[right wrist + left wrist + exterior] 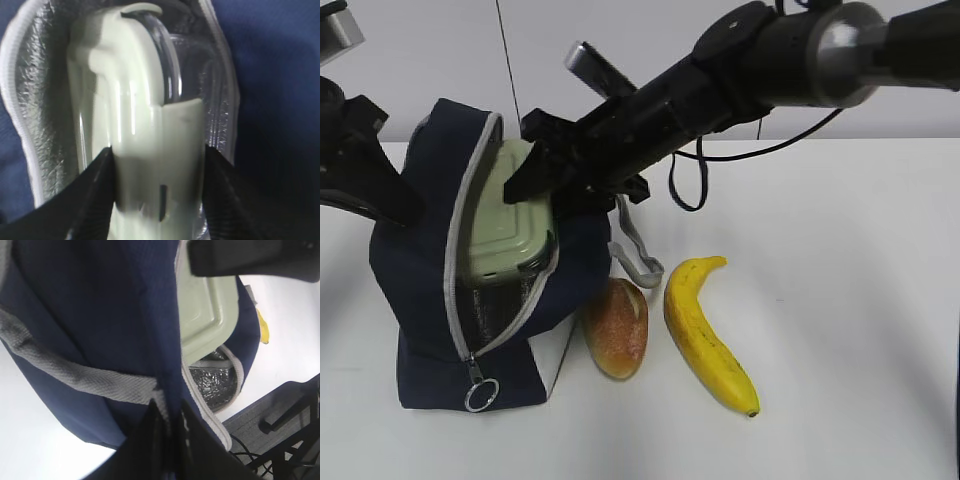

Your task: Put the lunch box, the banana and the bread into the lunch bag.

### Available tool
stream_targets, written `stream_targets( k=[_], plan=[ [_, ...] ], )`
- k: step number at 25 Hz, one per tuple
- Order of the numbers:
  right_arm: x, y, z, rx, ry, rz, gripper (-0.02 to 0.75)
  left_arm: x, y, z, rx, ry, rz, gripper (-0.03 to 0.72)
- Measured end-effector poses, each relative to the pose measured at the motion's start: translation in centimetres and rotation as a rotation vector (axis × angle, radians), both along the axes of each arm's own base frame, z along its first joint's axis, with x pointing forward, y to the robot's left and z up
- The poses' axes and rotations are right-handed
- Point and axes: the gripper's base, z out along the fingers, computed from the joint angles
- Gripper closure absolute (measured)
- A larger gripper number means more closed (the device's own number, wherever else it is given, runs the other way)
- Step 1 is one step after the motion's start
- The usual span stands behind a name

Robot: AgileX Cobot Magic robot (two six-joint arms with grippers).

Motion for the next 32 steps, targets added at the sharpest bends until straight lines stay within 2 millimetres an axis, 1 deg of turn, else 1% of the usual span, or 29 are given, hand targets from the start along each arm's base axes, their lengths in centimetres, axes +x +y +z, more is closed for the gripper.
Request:
stream_targets(
  k=[3, 6, 10, 15, 18, 22, 32],
  plan=[
    [0.5, 1.7, -1.4, 0.000, 0.006, 0.025, 0.363, 0.1, 0.0, 0.0, 0.000, -0.005, 0.003, 0.679],
    [1.2, 2.7, -3.0, -0.002, 0.025, 0.030, 0.363, 0.1, 0.1, -0.1, 0.017, -0.009, 0.000, 0.679],
    [1.9, 3.1, -5.5, -0.017, 0.065, 0.021, 0.363, -0.1, 0.5, -0.3, 0.073, -0.001, -0.022, 0.679],
    [2.3, 3.3, -8.0, -0.019, 0.121, 0.007, 0.364, 0.0, 0.9, -0.7, 0.125, 0.002, -0.036, 0.679],
    [2.3, 3.3, -8.4, -0.016, 0.135, 0.005, 0.364, 0.2, 1.0, -1.1, 0.142, 0.012, -0.041, 0.679],
    [2.3, 3.3, -8.5, -0.018, 0.136, 0.004, 0.364, 0.4, 1.0, -1.5, 0.147, 0.022, -0.045, 0.679],
    [2.3, 3.4, -9.4, -0.025, 0.155, 0.009, 0.364, 0.4, 1.0, -1.5, 0.147, 0.022, -0.045, 0.679]
  ],
)
